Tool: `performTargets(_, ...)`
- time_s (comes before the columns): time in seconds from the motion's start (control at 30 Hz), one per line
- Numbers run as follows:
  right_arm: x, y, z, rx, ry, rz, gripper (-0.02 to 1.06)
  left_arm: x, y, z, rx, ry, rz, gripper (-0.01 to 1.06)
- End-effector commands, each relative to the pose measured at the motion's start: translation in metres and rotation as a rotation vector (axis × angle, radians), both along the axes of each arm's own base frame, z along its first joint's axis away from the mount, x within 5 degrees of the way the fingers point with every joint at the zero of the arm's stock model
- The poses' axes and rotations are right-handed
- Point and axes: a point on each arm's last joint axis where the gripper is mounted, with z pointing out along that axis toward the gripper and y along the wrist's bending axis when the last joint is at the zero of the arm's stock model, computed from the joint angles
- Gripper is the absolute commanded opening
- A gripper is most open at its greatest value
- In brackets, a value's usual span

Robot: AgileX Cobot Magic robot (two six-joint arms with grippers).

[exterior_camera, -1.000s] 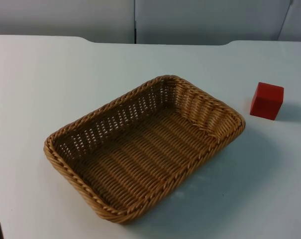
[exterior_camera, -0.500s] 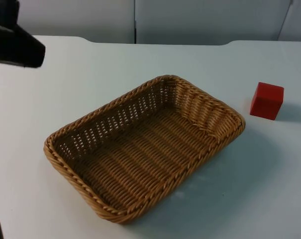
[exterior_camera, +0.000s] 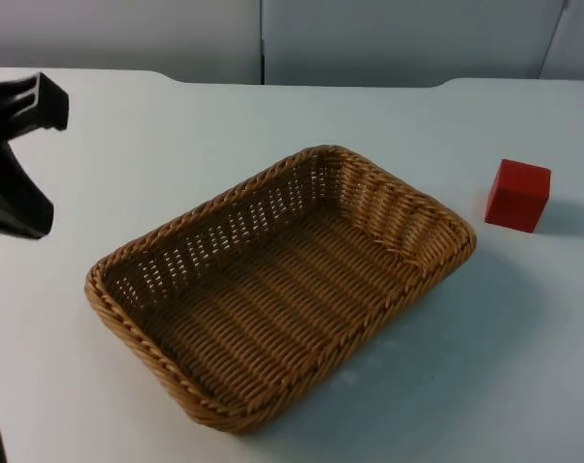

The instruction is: Pick up the basket with the left hand and place the cube into the basket with the right hand.

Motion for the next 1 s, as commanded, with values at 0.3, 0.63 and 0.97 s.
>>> performTargets(0.3,0.000,0.000,-0.002,0.003,-0.001,0.003,0.00,0.015,-0.004,-0.022,-0.070,0.091,0.181,0.48)
performTargets(0.63,0.000,0.000,-0.002,0.003,-0.001,0.003,0.00,0.020,-0.007,-0.052,-0.077,0.239,0.226,0.64)
performTargets(0.97,0.000,0.000,-0.002,0.003,-0.001,0.003,0.00,0.019,-0.011,-0.074,-0.086,0.352,0.204,0.64)
